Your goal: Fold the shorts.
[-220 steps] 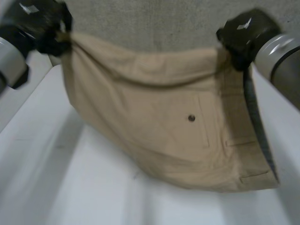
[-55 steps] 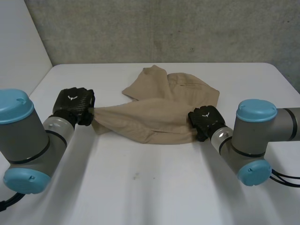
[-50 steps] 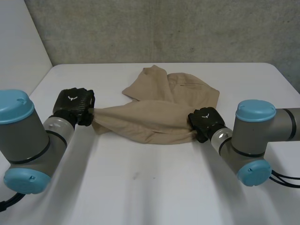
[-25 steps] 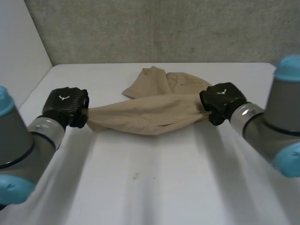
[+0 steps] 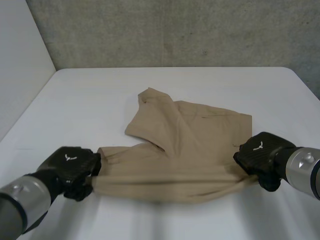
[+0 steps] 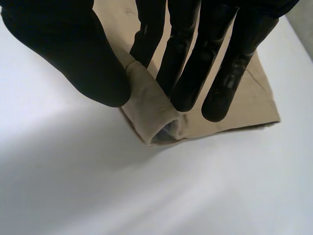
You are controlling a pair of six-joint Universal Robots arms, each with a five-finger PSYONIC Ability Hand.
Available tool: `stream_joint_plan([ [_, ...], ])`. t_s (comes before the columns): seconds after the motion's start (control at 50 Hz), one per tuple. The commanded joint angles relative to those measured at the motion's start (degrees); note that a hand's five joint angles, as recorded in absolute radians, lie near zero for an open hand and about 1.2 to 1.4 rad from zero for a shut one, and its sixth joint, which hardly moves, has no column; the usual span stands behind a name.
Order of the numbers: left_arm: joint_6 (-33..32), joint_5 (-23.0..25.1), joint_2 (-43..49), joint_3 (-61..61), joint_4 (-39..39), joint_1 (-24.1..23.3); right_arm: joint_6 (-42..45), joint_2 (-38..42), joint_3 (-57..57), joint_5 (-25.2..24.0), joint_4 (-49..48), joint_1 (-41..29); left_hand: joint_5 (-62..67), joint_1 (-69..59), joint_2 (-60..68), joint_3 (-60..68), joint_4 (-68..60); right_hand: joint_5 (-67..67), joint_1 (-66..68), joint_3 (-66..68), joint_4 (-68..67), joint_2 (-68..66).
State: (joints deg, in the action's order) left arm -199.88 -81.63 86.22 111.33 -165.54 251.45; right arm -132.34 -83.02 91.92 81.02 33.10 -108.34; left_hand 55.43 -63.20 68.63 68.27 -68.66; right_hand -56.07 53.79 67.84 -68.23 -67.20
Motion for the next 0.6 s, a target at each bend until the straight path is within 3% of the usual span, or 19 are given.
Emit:
stream_joint_plan([
  [0.02,0.01,-0.28,7.55,-6.2,-7.94,-0.08,-2.21,2.59,0.1,-0.16,-11.46,2.43,14.57,-16.8,11.37,11.73,-11.34,-13.93,26.21,12.16,-11.77,-12.8],
  [0.16,0.01,-0.28,13.36,-11.83,-13.14,-0.34,-5.65,6.46,-1.31,-0.33,-17.46,2.35,14.57,-16.8,11.37,11.73,-11.34,-13.93,26.21,12.16,-11.77,-12.8],
  [0.24,0.01,-0.72,22.4,-22.18,-17.17,-1.66,-6.79,12.08,-7.71,0.63,-23.25,1.99,14.57,-16.8,11.37,11.73,-11.34,-13.93,26.21,12.16,-11.77,-12.8],
  [0.34,0.01,-6.32,27.16,-39.73,-20.51,-2.63,-10.73,14.37,-22.18,4.49,-28.86,1.91,14.57,-16.8,11.37,11.73,-11.34,-13.93,26.21,12.16,-11.77,-12.8],
  [0.46,1.85,-11.79,24.36,-48.92,-27.18,-2.89,-15.75,11.49,-32.32,5.64,-38.71,1.64,14.57,-16.8,11.37,11.73,-11.34,-13.93,26.21,12.16,-11.77,-12.8],
  [0.6,6.16,-11.97,11.26,-42.78,-37.04,-3.51,-17.25,3.39,-33.74,4.5,-45.41,1.91,14.57,-16.8,11.37,11.73,-11.34,-13.93,26.21,12.16,-11.77,-12.8],
])
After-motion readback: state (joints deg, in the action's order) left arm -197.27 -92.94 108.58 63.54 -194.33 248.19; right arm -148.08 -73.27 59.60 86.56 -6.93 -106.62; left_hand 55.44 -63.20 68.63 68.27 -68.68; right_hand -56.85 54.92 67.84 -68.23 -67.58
